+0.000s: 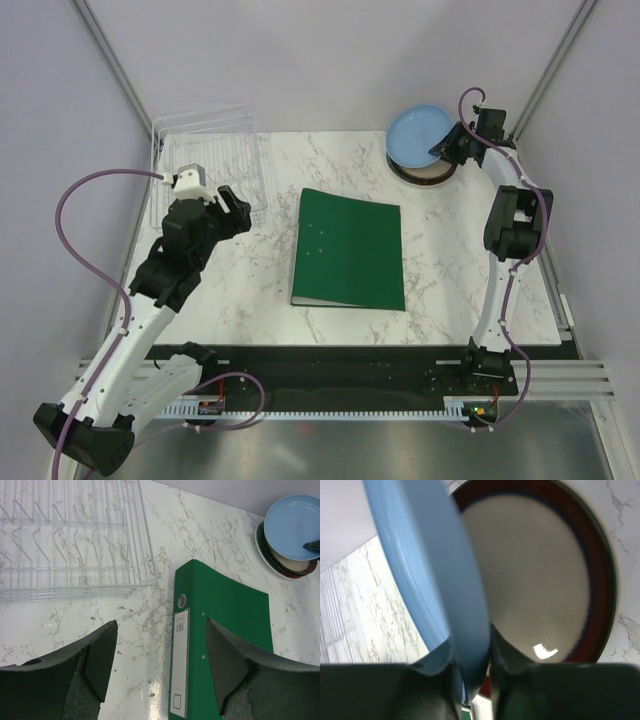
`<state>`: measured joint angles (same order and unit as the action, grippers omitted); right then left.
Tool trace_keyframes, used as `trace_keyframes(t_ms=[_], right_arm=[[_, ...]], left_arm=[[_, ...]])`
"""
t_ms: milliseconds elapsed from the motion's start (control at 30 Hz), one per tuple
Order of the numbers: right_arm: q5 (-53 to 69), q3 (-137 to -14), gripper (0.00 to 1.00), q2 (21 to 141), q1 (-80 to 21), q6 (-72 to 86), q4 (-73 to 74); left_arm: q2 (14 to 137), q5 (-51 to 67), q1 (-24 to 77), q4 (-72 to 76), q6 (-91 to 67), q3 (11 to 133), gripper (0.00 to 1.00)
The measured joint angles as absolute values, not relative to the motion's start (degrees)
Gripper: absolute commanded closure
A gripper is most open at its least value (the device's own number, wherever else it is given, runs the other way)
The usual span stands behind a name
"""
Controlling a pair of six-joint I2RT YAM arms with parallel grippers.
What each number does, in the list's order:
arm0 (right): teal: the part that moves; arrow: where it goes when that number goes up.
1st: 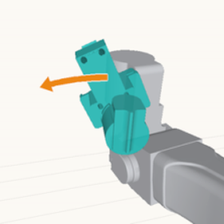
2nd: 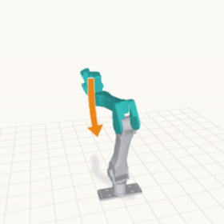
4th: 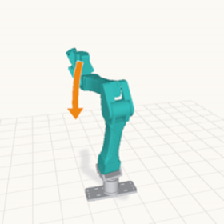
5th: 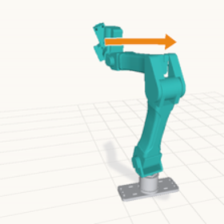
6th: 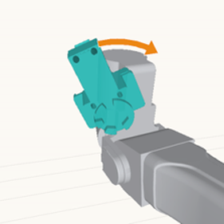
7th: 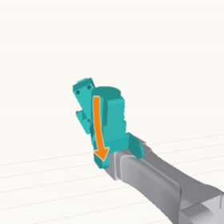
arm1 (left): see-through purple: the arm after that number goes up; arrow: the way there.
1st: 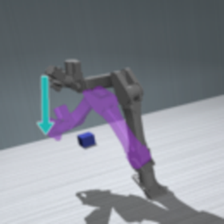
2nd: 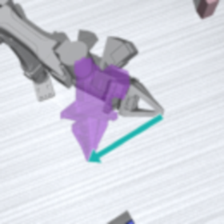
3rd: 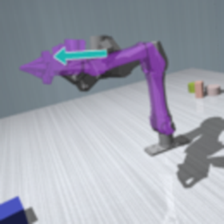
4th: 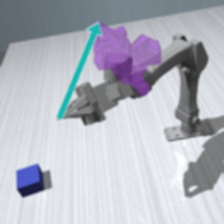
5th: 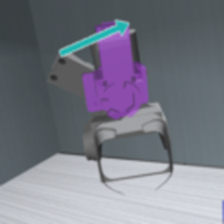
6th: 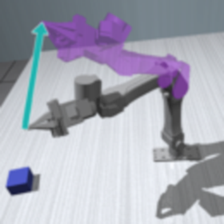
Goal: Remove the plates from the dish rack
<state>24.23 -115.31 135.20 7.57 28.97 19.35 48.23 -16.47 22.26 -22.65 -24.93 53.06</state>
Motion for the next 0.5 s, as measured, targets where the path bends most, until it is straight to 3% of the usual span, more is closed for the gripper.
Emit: trace_keyframes(t_ms=[100, 200, 333, 400, 433, 467, 500], right_arm=[[24.8, -114.0, 0.54, 135.1, 7.7, 28.9, 19.0], [24.9, -112.5, 0.53, 135.0, 7.9, 28.7, 19.7], [25.6, -110.8, 0.41, 134.1, 8.1, 28.5, 20.5], [25.5, -110.1, 0.32, 132.9, 8.1, 28.1, 21.3], [25.3, -109.7, 0.28, 132.1, 8.1, 27.8, 21.9], [25.1, -109.3, 0.02, 131.3, 8.1, 27.7, 22.2], [24.5, -108.5, 0.02, 130.2, 8.1, 27.3, 22.3]], left_arm=[[48.2, -16.4, 22.3, -22.6, -24.9, 53.1, 0.23], [48.2, -16.4, 22.3, -22.6, -24.9, 53.1, 0.23], [48.0, -16.4, 22.3, -22.6, -24.9, 53.1, 0.21], [47.7, -16.4, 22.3, -22.6, -24.9, 53.1, 0.17], [47.5, -16.4, 22.3, -22.6, -24.9, 53.0, 0.01], [47.4, -16.4, 22.3, -22.6, -24.9, 52.9, 0.0], [47.1, -16.4, 22.3, -22.6, -24.6, 52.9, 0.0]])
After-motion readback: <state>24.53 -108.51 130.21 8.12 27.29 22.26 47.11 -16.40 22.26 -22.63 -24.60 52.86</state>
